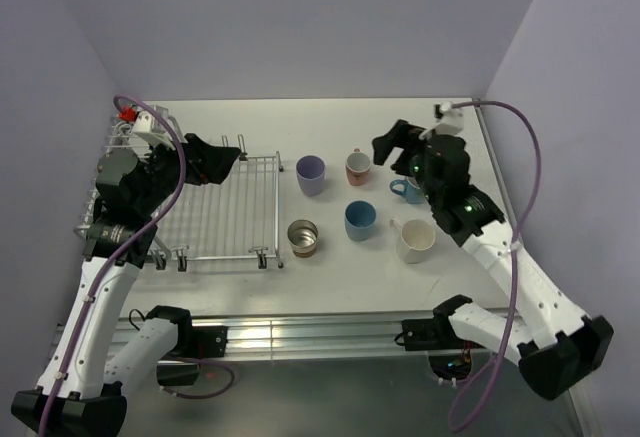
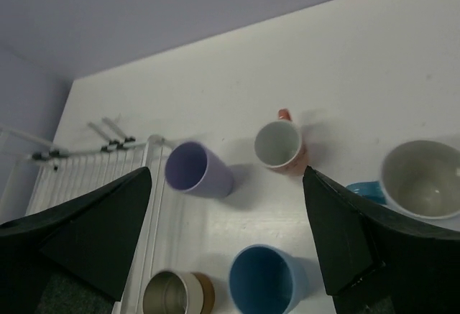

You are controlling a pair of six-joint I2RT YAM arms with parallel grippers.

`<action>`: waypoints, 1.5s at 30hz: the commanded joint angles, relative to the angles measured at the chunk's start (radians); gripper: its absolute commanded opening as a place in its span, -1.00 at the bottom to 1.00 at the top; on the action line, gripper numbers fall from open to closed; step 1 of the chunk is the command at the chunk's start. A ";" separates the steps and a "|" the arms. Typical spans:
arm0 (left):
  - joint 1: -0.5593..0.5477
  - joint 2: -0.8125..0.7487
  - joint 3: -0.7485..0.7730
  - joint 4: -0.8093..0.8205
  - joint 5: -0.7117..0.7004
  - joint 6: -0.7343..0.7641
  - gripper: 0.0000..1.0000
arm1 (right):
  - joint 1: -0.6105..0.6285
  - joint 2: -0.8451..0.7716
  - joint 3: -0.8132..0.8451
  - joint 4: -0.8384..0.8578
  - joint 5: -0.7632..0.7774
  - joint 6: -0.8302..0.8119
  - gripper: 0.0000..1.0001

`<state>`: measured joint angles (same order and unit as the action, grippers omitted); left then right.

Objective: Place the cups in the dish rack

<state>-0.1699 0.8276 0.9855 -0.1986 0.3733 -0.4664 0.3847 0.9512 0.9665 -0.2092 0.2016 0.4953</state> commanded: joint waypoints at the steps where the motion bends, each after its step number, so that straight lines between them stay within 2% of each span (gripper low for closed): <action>1: -0.003 0.005 0.004 0.041 0.018 0.005 0.96 | 0.132 0.115 0.121 -0.038 0.101 -0.054 0.80; 4: -0.003 0.013 0.007 0.037 0.022 0.005 0.95 | 0.197 0.228 0.179 -0.041 0.111 -0.061 0.59; 10: -0.003 0.019 0.007 0.036 0.026 0.005 0.95 | 0.310 0.451 0.317 -0.062 0.159 -0.106 0.37; 15: -0.003 0.024 0.007 0.036 0.029 0.003 0.94 | 0.355 0.608 0.409 -0.073 0.171 -0.126 0.20; 27: -0.003 0.031 0.005 0.039 0.036 -0.002 0.94 | 0.408 0.859 0.549 -0.091 0.153 -0.147 0.07; 45: -0.003 0.048 0.004 0.041 0.044 -0.003 0.93 | 0.425 1.026 0.661 -0.163 0.206 -0.153 -0.02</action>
<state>-0.1699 0.8761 0.9855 -0.1993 0.3958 -0.4667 0.8028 1.9480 1.5635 -0.3595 0.3637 0.3546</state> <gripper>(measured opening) 0.969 0.494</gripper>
